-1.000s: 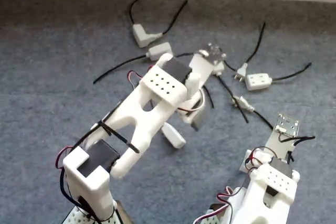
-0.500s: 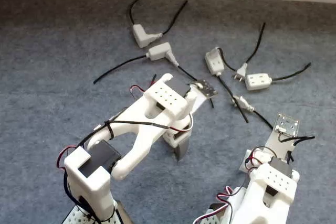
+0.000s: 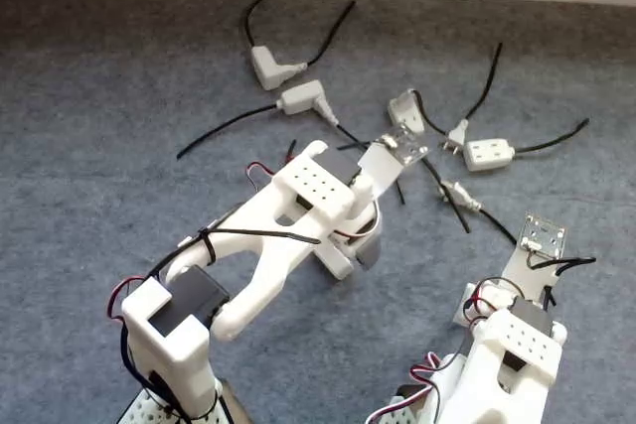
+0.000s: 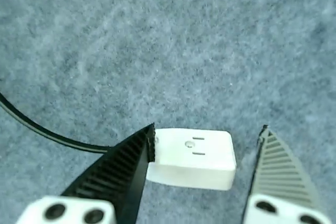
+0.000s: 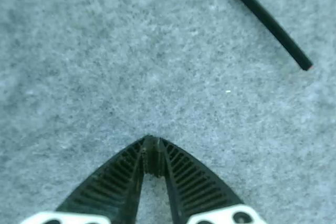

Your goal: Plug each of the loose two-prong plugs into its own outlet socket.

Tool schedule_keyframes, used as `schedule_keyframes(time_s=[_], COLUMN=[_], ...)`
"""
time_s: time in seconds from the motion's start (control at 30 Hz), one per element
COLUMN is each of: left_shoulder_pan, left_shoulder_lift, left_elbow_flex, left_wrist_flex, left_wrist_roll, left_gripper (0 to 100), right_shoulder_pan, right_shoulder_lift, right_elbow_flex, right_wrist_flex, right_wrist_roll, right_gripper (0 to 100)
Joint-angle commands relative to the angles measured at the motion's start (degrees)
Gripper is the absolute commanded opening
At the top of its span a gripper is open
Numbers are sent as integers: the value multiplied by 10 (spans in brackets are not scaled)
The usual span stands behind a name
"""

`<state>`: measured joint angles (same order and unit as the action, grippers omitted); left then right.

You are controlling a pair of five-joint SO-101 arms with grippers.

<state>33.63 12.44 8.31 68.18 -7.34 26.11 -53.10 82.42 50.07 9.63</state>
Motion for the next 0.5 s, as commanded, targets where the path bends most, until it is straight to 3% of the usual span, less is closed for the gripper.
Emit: schedule_keyframes(time_s=[0.0,0.13,0.3,0.37,0.47], left_shoulder_pan=[-20,-44,-53,-53,-52], left_shoulder_lift=[-15,-28,-60,-58,-37], left_elbow_flex=[-1,-15,-80,-80,-44], left_wrist_flex=[-45,-25,172,217,200], left_wrist_roll=[0,1,-4,-4,-4], left_gripper=[309,309,309,309,309], right_shoulder_pan=[-8,-8,-8,-9,-9], right_shoulder_lift=[-7,-7,-7,-7,-7], right_elbow_flex=[-1,-1,-1,-1,-1], right_wrist_flex=[-7,-7,-7,-7,-7], right_wrist_roll=[5,5,5,5,5], right_gripper=[12,12,12,12,12])
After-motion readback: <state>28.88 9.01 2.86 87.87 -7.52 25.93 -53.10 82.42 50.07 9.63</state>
